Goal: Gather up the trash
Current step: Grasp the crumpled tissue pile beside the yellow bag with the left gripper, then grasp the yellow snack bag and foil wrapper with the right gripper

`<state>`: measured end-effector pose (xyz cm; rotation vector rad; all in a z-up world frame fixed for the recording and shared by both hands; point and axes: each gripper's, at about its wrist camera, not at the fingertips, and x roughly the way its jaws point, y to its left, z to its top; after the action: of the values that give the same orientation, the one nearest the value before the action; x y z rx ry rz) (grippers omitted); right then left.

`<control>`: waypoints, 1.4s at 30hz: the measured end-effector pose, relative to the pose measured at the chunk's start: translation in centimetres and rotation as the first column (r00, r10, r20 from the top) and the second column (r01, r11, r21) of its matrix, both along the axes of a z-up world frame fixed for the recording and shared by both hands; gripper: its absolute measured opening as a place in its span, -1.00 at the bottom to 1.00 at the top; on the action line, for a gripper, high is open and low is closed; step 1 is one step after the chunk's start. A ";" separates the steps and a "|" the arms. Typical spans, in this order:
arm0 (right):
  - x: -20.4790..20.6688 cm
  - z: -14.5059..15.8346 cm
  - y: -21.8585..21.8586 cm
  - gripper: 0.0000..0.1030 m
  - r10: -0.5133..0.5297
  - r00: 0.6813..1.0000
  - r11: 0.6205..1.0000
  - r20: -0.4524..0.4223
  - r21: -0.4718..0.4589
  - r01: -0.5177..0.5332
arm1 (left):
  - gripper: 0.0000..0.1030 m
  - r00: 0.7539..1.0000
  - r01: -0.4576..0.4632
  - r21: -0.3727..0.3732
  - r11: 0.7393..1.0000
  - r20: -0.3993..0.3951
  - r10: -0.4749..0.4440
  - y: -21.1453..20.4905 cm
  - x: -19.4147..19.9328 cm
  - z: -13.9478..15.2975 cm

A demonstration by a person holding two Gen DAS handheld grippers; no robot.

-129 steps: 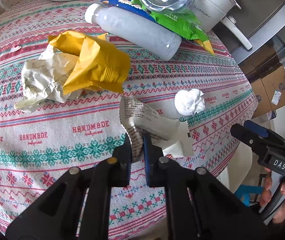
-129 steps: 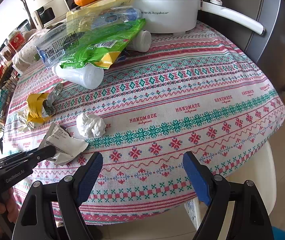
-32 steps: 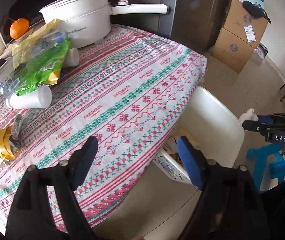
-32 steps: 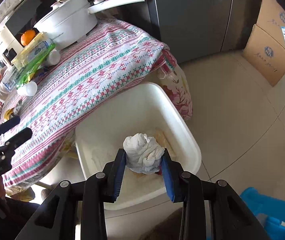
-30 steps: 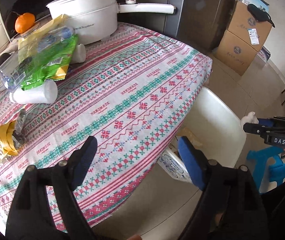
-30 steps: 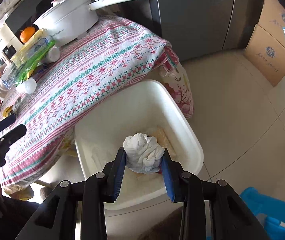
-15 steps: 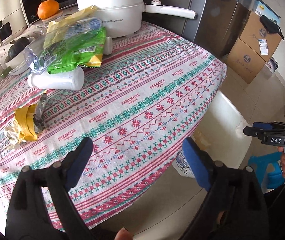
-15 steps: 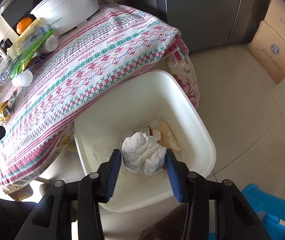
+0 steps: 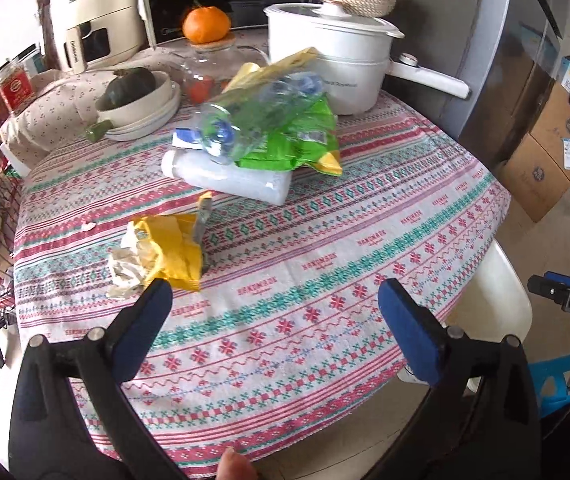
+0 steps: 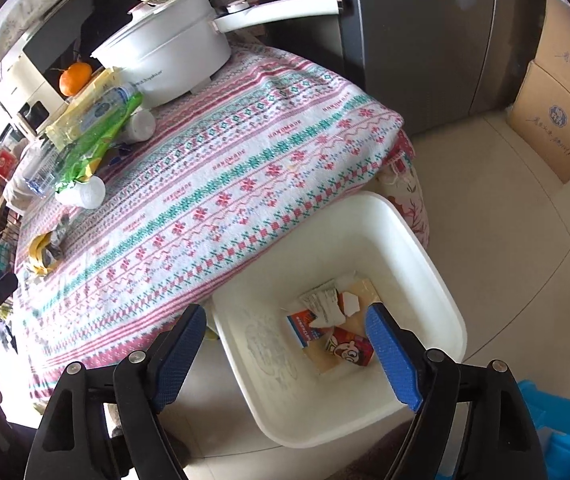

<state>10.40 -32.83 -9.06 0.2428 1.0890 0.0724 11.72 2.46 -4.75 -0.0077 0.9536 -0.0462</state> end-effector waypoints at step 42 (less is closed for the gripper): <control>5.0 0.1 20.9 0.64 0.327 0.943 0.944 0.062 -0.061 -0.323 | -0.33 0.968 -0.240 -0.187 0.953 -0.121 0.220 15.0 2.1 -3.2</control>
<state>15.42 -11.90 -8.93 0.0124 1.0503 0.3469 13.78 17.46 -7.99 -0.3103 1.0381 0.0749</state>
